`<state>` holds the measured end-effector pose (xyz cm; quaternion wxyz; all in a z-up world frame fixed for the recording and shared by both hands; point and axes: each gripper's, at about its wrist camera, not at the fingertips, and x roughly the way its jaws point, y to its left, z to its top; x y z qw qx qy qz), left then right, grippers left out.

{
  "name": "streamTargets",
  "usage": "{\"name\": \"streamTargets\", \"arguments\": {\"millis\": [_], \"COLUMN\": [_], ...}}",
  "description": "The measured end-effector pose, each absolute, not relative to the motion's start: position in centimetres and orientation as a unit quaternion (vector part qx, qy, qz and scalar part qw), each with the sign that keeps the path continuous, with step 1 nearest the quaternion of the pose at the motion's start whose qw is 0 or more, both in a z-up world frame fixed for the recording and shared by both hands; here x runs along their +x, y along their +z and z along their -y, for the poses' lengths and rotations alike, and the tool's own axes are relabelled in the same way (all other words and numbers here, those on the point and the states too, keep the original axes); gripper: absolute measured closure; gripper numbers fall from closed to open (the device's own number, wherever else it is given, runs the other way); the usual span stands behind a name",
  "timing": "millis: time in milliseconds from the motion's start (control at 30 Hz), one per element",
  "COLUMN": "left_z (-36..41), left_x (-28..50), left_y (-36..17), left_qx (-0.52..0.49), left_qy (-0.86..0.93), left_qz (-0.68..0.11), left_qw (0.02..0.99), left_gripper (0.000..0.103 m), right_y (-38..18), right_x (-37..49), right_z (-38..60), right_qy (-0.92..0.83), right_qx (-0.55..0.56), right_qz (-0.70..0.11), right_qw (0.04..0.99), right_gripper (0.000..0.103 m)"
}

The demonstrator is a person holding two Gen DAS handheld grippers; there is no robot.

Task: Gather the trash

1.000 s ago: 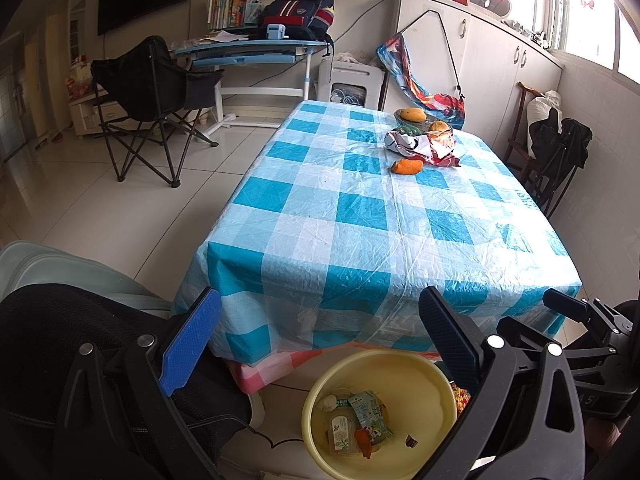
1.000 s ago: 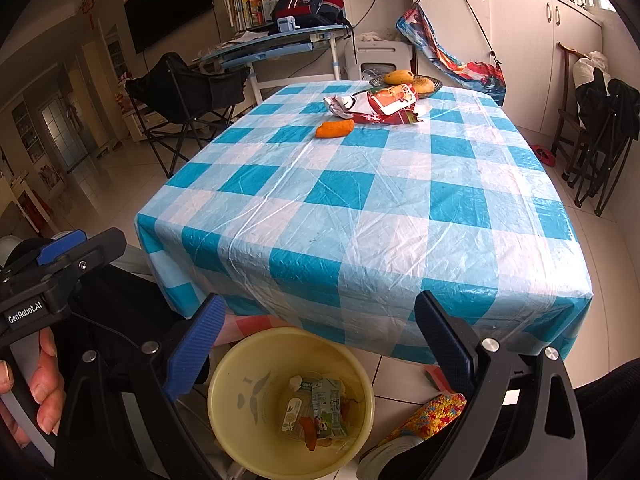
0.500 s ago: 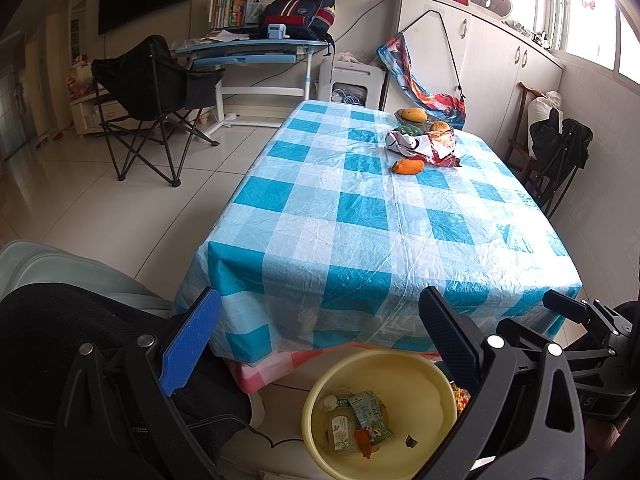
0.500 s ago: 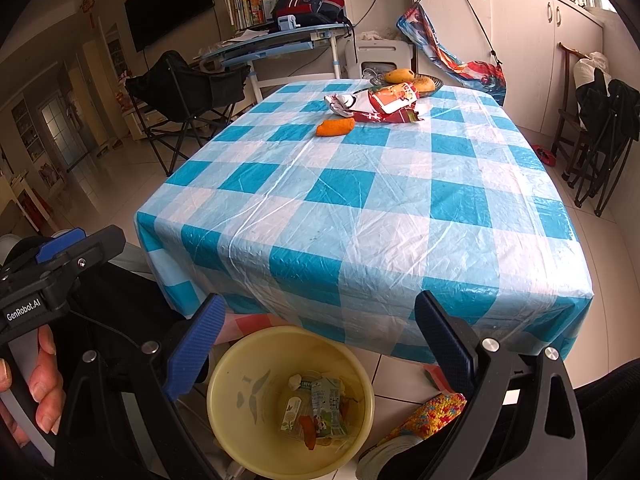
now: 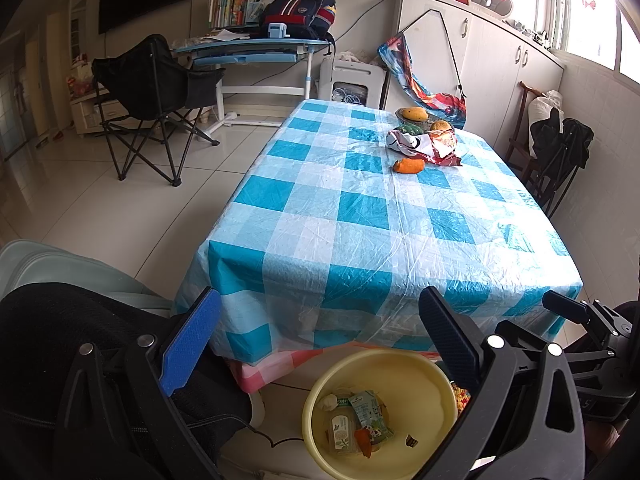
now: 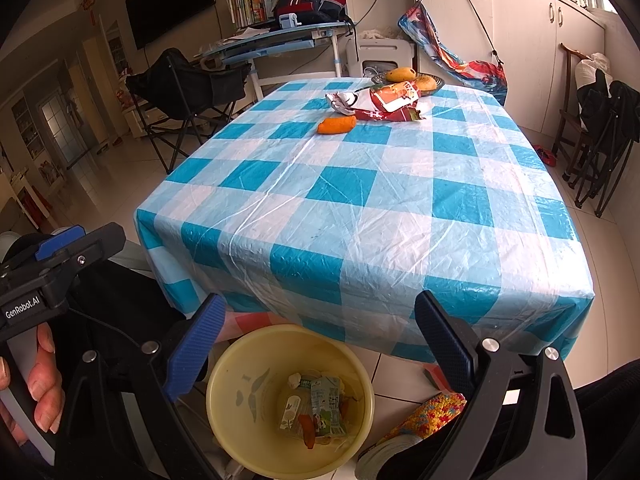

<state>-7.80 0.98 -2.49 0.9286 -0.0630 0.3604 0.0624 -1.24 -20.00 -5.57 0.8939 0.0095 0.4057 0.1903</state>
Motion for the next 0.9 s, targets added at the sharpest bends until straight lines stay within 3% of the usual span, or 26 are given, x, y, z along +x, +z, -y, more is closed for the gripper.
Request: {"name": "streamTargets", "arguments": {"millis": [900], "left_z": [-1.10], "left_x": [-7.67], "left_y": [-2.59], "left_qx": [-0.064], "left_qy": [0.063], "left_qz": [-0.362], "left_qw": [0.928], "left_gripper": [0.007], "right_y": [-5.60], "right_x": [-1.30], "right_z": [19.49], "right_qy": [0.197], "right_qx": [-0.012], "right_qz": [-0.413], "right_qw": [0.889], "right_gripper": [0.011]}}
